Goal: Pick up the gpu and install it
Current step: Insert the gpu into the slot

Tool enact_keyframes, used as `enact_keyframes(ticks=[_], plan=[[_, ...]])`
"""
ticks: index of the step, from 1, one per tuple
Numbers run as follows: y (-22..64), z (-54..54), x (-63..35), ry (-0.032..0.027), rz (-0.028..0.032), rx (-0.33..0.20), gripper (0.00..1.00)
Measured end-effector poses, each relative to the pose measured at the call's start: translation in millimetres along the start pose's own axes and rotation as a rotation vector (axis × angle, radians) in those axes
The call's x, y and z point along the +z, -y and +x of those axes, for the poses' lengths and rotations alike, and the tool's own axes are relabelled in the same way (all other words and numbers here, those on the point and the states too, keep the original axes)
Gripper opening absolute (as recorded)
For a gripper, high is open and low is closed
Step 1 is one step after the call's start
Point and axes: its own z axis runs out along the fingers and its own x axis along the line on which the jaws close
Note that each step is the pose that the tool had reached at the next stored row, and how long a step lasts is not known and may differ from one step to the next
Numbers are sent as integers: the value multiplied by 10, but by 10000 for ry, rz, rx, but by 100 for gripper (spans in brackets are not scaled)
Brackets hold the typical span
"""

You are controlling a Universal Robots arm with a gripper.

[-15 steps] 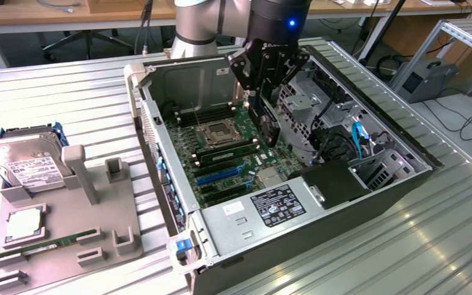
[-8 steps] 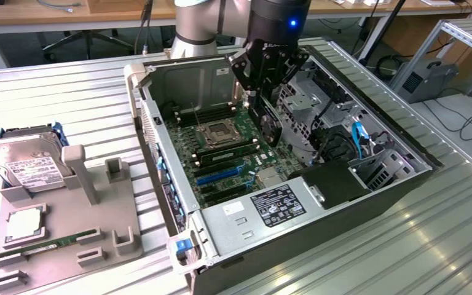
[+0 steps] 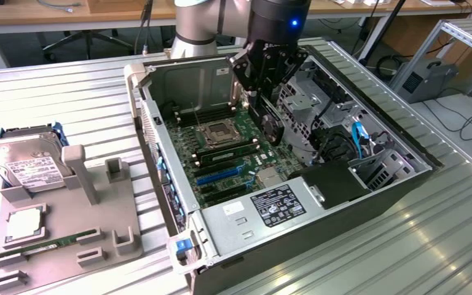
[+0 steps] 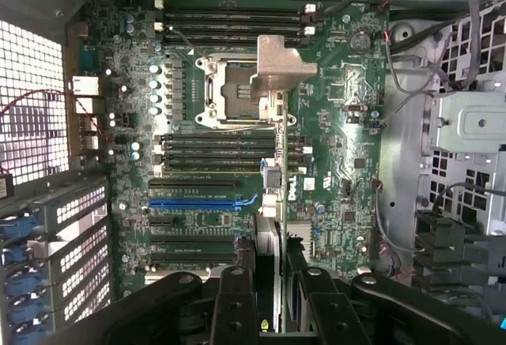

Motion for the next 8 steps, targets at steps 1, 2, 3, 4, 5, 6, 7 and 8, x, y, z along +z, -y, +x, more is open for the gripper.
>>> enact_keyframes(ticks=[1,2,3,4,5,6,7,8], plan=[[0,0,0,2,-1,-38,26],[0,0,0,3,-2,-64,26],[0,0,0,5,-4,-94,26],[0,0,0,7,-4,-130,26],[0,0,0,9,-5,-165,26],[0,0,0,11,-7,-196,26],[0,0,0,12,-7,-218,26],[0,0,0,13,-8,-233,26]])
